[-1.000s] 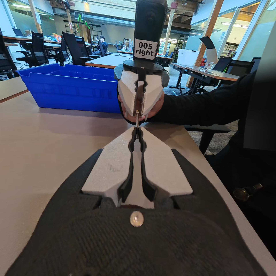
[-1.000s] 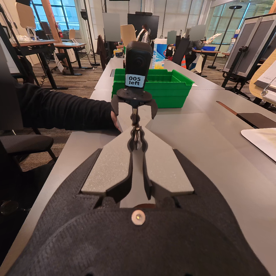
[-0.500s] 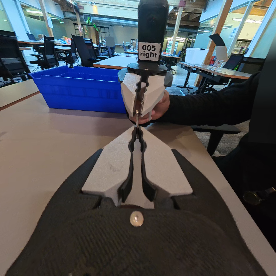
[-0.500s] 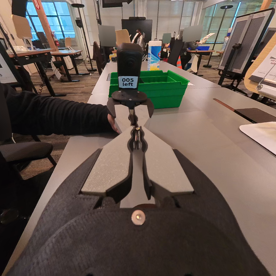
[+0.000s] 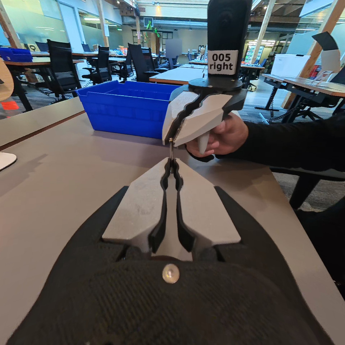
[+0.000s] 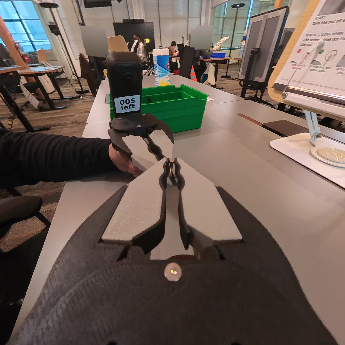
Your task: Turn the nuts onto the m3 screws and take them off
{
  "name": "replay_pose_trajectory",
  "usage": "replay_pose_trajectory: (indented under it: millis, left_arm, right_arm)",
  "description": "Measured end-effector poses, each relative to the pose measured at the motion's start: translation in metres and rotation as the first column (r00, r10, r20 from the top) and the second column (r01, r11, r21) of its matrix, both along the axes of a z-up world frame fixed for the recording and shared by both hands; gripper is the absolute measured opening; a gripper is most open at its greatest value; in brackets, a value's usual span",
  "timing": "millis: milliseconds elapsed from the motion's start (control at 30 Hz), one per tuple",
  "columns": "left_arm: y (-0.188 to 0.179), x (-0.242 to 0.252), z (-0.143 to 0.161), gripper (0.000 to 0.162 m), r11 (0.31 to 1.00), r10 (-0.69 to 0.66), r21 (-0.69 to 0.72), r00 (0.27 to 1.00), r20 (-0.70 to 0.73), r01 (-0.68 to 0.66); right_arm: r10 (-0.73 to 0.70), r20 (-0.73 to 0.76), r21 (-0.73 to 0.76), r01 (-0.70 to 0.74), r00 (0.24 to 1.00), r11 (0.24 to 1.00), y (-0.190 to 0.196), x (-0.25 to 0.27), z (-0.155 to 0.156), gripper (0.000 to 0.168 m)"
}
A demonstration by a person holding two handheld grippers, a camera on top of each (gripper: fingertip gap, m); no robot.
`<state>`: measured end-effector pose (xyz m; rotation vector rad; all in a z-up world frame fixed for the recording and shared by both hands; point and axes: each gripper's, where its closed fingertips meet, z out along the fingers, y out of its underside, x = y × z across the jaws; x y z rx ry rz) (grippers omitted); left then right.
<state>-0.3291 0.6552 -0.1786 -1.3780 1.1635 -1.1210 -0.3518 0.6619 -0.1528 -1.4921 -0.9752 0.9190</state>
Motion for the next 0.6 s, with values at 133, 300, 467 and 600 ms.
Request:
replay_pose_trajectory:
  millis: [133, 300, 467, 600]
  left_arm:
    - [0.004, 0.002, -0.002, 0.000, 0.999, 0.043, -0.009, 0.999, -0.008, -0.043]
    - [0.012, 0.005, -0.004, 0.000, 0.993, 0.121, 0.002, 0.992, -0.023, -0.121]
    - [0.018, 0.007, -0.007, 0.000, 0.979, 0.201, 0.043, 0.979, -0.044, -0.199]
    - [0.021, 0.007, -0.007, 0.000, 0.970, 0.239, 0.049, 0.970, -0.050, -0.237]
  right_arm:
    - [-0.054, -0.014, -0.027, 0.053, 0.998, 0.998, 0.005, 0.003, -0.002, 0.002]
    - [-0.132, -0.028, -0.060, 0.131, 0.991, 0.990, 0.011, 0.006, -0.004, 0.002]
    - [-0.214, -0.031, -0.069, 0.211, 0.976, 0.975, 0.015, 0.008, -0.006, 0.002]
    - [-0.267, -0.051, -0.088, 0.262, 0.962, 0.961, 0.019, 0.009, -0.007, 0.002]
